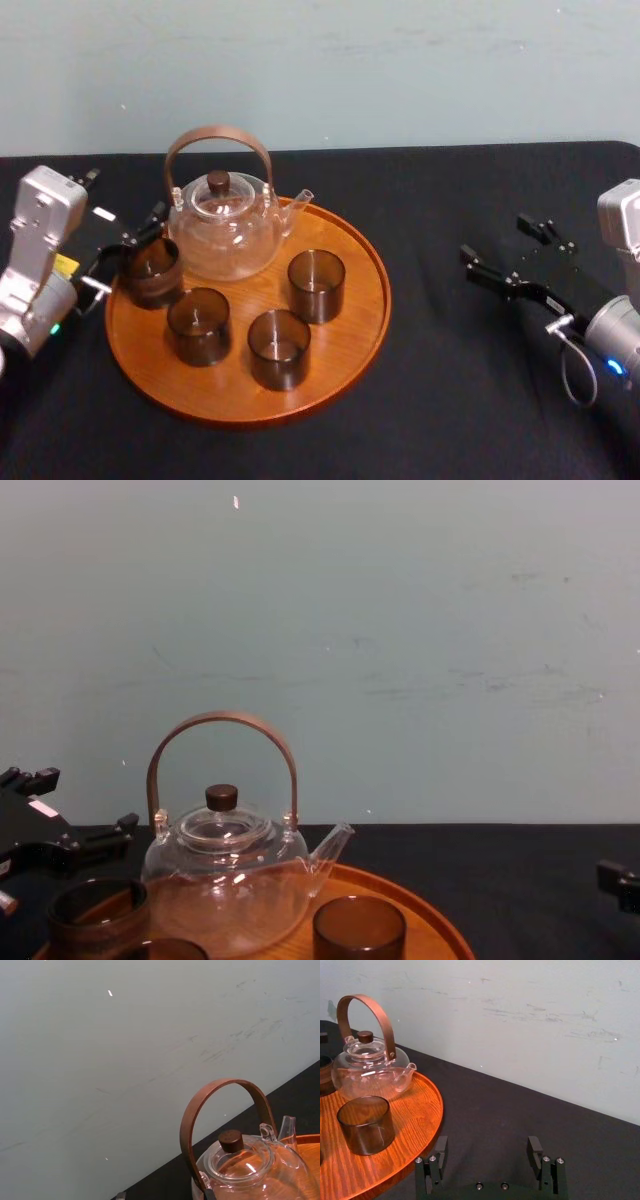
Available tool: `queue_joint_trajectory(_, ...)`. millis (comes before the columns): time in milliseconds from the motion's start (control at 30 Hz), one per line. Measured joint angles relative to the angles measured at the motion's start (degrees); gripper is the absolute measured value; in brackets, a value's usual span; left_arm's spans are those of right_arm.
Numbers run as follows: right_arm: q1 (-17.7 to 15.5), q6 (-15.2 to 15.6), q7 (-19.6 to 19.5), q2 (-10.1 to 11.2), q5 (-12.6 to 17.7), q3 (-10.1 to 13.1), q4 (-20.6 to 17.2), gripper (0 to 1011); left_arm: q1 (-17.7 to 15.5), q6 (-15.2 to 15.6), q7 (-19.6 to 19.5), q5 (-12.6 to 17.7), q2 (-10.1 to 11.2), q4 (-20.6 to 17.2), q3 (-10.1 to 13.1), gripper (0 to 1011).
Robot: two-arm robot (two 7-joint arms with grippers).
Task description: Pick up the glass from the table and place it on the tray.
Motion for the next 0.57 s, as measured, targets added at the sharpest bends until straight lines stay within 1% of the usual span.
queue_joint_trajectory(567, 0.28, 0.03, 0.43, 0.26, -0.09, -0.48, -0.24, 1002, 0.00, 0.00, 0.00, 0.00, 0.00, 0.00, 0.00, 1001)
